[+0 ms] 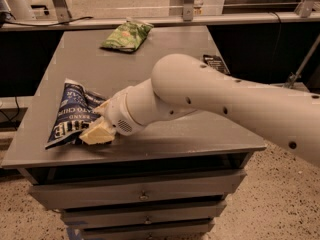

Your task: Pick blue chip bag

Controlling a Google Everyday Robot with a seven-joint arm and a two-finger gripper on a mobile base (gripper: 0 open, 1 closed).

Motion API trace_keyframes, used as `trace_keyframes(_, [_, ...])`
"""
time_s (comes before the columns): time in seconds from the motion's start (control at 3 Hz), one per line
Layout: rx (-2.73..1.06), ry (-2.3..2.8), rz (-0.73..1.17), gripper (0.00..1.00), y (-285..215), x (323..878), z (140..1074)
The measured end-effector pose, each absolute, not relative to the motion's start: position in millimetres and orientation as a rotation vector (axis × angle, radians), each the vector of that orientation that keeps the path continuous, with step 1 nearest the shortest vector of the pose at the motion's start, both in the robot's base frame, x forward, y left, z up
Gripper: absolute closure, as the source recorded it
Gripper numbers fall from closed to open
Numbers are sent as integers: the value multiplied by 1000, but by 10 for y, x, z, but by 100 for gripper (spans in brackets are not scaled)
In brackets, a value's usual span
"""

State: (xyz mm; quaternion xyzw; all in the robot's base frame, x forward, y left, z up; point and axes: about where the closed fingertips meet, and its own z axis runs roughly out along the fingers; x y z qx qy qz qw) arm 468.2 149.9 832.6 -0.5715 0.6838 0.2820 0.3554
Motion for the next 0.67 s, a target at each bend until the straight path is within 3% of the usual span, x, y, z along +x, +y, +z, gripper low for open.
trace_keyframes(0.67, [-1430,1741,706,100,1393,4905,8702])
